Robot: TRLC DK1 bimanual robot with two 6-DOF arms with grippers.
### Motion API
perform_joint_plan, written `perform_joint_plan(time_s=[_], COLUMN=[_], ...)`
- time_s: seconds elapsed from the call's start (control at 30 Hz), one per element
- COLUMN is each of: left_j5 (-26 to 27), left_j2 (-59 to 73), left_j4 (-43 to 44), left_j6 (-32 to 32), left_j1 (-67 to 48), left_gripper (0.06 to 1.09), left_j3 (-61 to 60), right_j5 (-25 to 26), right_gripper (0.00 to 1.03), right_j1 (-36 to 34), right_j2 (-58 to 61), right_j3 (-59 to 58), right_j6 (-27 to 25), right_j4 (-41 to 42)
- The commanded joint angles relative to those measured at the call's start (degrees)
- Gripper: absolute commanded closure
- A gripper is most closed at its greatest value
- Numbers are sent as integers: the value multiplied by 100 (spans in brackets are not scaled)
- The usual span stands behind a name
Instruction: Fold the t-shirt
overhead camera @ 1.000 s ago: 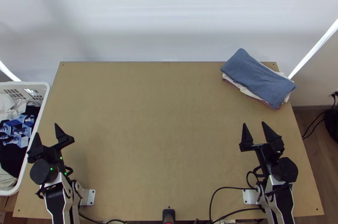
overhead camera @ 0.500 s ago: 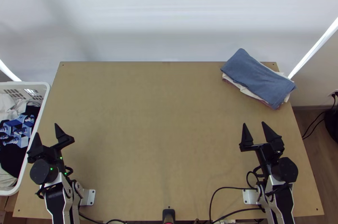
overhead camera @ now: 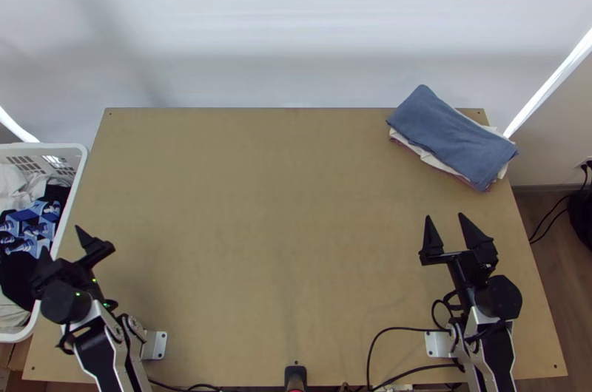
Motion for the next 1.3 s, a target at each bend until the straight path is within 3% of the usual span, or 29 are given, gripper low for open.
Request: perform_joint_plan(time_s=[0.0, 0.23, 0.43, 0.7, 1.07, 1.27], left_j5=[27, 185, 1073, 1661, 1653, 1547], left_j2=[778, 3889, 6157, 8899, 11536, 12423], left_j4=[-279, -1676, -2010, -2739, -3214, -2898], left_j6=[-22, -163, -31, 1129, 2861, 3300], left_j1=[48, 663, 1885, 2737, 3274, 3291], left_gripper=[11, 10, 10, 10, 10, 10], left_j3=[1137, 3572, 5101, 6964, 8827, 9381], right_j5=[36, 36, 27, 27, 27, 36], right_gripper=[4, 4, 4, 4, 4, 4], right_j1=[-10, -10, -10, -10, -10, -10], right_j2=[-8, -8, -8, -8, -8, -8], right_j3=[-38, -38, -38, -38, -38, -38], right_j6=[5, 5, 5, 5, 5, 5], right_j4=[-77, -77, -77, -77, -77, -77])
